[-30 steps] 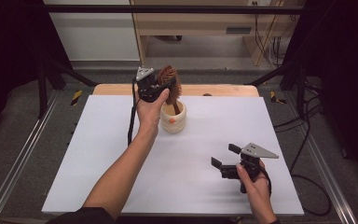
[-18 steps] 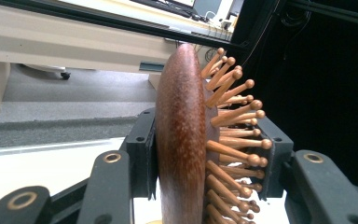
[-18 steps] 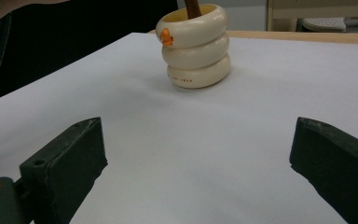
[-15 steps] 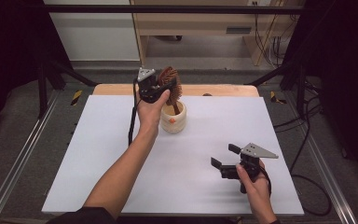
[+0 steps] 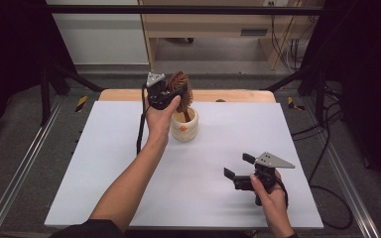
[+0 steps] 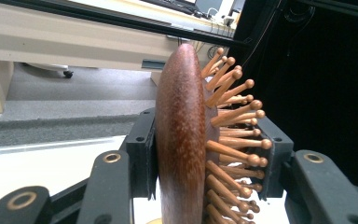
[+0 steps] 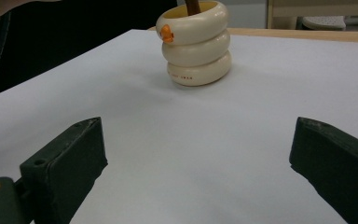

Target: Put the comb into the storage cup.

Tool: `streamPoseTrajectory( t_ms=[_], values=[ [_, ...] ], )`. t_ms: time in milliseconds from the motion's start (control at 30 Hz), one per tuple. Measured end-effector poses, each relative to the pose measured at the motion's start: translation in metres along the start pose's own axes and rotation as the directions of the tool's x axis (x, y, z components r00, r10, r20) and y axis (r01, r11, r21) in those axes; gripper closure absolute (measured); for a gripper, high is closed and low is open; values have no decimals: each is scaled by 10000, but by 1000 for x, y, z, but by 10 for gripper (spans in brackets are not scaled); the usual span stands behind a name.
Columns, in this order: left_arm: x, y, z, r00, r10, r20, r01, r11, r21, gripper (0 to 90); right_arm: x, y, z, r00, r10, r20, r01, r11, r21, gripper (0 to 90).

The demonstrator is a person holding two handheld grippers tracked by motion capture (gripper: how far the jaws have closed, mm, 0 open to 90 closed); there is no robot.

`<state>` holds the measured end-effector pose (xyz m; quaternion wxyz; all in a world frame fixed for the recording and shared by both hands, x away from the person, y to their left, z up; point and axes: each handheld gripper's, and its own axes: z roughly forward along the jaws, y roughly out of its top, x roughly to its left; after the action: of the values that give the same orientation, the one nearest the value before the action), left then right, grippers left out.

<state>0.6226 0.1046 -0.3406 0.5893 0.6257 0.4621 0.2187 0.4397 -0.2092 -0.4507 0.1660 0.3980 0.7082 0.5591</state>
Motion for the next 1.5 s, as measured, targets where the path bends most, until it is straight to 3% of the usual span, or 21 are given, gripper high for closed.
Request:
streamPoseTrajectory(
  t_ms=[1500],
  values=[
    [9,-13,1,9985,-550,23,550,9985,46,507,1,-2,3,10000,-62,0,62,9998,171,39]
  ],
)
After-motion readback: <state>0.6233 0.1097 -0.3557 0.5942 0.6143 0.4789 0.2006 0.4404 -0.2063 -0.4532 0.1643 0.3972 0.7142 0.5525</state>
